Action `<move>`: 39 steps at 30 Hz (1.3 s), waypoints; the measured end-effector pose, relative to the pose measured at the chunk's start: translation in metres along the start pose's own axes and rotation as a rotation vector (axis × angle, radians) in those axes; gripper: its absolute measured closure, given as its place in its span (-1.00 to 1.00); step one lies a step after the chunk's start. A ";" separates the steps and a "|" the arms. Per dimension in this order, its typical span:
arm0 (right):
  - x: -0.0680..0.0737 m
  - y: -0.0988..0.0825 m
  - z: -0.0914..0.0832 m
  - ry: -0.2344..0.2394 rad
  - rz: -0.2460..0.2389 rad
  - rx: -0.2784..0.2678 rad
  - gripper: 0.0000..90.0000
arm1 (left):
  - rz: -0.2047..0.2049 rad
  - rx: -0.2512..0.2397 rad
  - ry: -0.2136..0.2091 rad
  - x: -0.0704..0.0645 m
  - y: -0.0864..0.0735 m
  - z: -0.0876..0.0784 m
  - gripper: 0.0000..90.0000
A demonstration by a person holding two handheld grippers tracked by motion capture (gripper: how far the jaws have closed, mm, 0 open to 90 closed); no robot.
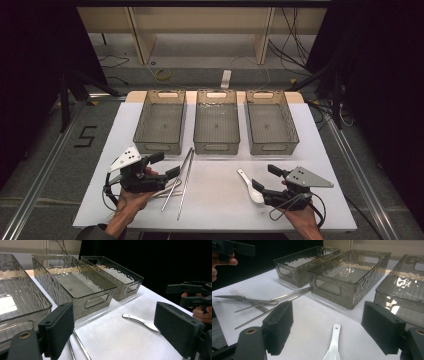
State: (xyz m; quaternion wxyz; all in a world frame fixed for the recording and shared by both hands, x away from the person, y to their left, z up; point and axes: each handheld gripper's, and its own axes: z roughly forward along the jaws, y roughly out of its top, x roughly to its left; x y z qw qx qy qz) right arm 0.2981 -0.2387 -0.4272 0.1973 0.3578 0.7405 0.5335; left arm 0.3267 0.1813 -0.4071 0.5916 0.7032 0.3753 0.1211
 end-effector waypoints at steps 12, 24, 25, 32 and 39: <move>0.001 0.000 0.001 0.003 -0.002 0.019 -0.42 | -0.019 0.121 0.064 0.007 0.003 0.010 -0.62; 0.000 0.000 0.001 -0.002 0.005 0.031 -0.42 | -0.028 0.388 0.128 0.025 0.021 0.039 -0.45; 0.000 0.000 0.002 -0.001 0.003 0.036 -0.42 | -0.028 0.388 0.128 0.025 0.021 0.039 -0.41; -0.002 -0.002 0.003 -0.005 0.001 0.052 -0.42 | 0.022 0.580 0.216 0.030 0.021 0.068 -0.12; -0.001 -0.002 0.003 -0.002 0.002 0.059 -0.42 | 0.009 0.670 0.227 0.034 0.016 0.085 0.08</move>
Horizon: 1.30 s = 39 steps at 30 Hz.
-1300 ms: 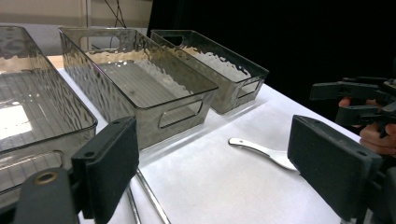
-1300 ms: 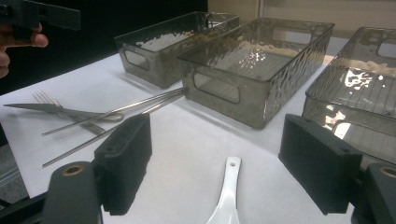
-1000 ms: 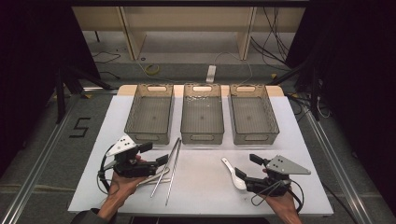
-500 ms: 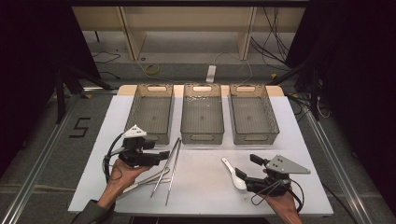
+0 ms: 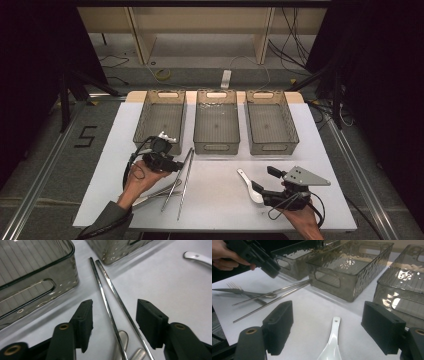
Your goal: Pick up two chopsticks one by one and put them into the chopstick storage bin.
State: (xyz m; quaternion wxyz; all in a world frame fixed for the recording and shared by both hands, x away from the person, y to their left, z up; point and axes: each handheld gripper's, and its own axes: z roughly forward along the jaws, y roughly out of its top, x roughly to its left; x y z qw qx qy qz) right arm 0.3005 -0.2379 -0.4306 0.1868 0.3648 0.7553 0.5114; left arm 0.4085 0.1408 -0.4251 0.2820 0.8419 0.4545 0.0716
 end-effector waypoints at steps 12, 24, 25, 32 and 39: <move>0.001 0.000 0.001 0.002 0.005 0.013 -0.42 | -0.001 0.155 -0.003 0.002 0.002 0.032 0.41; 0.001 -0.001 0.002 0.003 0.006 0.024 -0.41 | -0.008 0.222 0.008 0.002 -0.001 0.046 0.58; 0.001 -0.001 0.002 0.003 0.005 0.024 -0.41 | -0.008 0.222 0.008 0.002 -0.001 0.046 0.58; 0.001 -0.001 0.002 0.008 0.005 0.029 -0.41 | -0.015 0.221 0.018 0.005 -0.001 0.046 0.76; 0.001 -0.001 0.002 0.009 0.001 0.029 -0.40 | -0.036 0.225 0.015 0.009 -0.001 0.045 0.83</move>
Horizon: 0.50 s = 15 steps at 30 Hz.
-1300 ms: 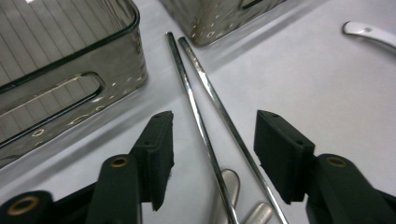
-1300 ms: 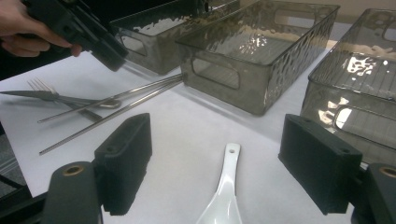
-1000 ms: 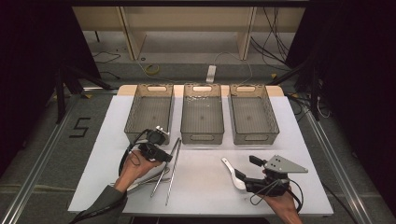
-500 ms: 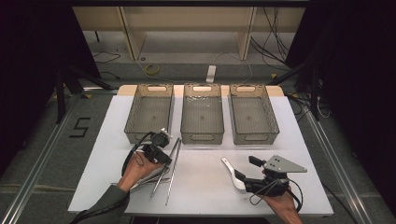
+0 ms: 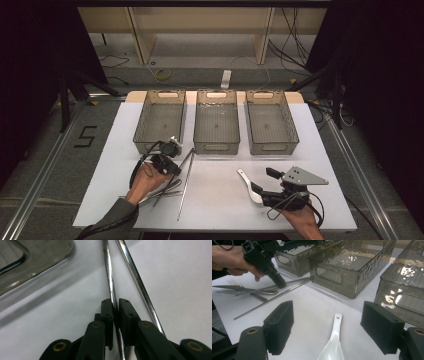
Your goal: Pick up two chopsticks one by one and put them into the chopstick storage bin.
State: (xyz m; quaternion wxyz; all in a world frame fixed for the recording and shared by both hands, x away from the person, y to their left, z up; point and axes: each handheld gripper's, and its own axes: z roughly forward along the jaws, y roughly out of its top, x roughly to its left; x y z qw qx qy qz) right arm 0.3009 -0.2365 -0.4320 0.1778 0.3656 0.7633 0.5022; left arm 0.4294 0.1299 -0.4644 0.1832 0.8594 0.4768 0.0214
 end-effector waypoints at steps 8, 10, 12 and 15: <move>0.001 0.000 0.001 0.003 0.001 0.003 -0.40 | -0.024 -0.006 0.016 0.005 -0.002 -0.002 0.89; 0.001 0.000 0.001 0.003 0.002 0.002 -0.40 | -0.023 -0.005 0.017 0.005 -0.002 -0.002 0.89; 0.001 0.000 0.001 0.005 0.001 0.001 -0.40 | -0.029 -0.011 0.013 0.006 -0.003 -0.003 0.89; 0.000 0.000 0.000 0.006 0.000 0.001 -0.39 | -0.029 -0.020 0.004 0.007 -0.003 -0.006 0.89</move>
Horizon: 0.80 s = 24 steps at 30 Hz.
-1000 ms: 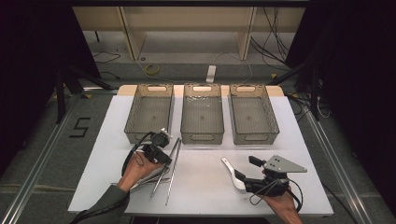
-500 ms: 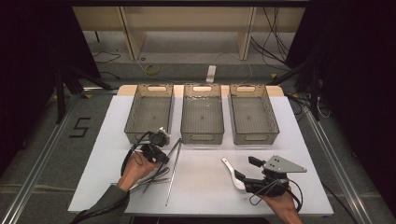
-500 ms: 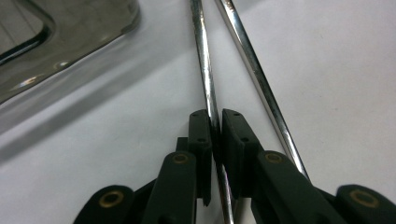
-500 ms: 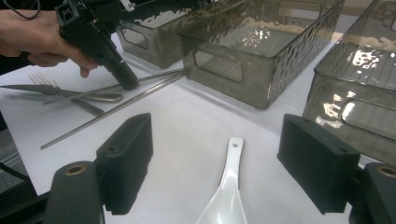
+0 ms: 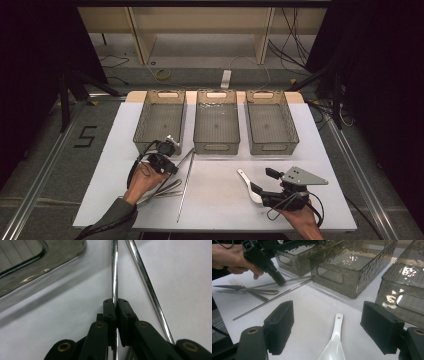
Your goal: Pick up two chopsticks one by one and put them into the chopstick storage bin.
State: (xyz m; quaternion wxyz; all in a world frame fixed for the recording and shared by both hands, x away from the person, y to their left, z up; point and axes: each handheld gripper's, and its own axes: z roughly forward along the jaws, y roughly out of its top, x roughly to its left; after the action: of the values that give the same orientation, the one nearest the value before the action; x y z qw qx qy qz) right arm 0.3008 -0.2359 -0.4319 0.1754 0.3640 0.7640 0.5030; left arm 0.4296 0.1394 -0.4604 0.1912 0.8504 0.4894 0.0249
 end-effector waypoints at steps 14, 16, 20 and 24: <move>0.000 0.000 0.000 0.001 0.003 0.002 -0.39 | -0.017 -0.093 -0.065 0.010 -0.006 -0.034 0.90; 0.000 0.000 0.000 0.002 0.005 0.002 -0.39 | -0.014 -0.106 -0.072 0.010 -0.006 -0.037 0.90; 0.001 0.000 -0.001 0.000 0.003 -0.001 -0.39 | -0.005 -0.147 -0.089 0.009 -0.004 -0.051 0.90; 0.000 0.000 -0.001 -0.003 0.010 -0.006 -0.39 | -0.008 -0.207 -0.104 0.013 0.001 -0.065 0.90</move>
State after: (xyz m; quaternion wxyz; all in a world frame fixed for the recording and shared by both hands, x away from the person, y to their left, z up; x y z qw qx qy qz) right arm 0.3002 -0.2364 -0.4315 0.1755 0.3679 0.7604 0.5057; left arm 0.4221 0.1692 -0.4020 0.3033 0.8242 0.4772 0.0306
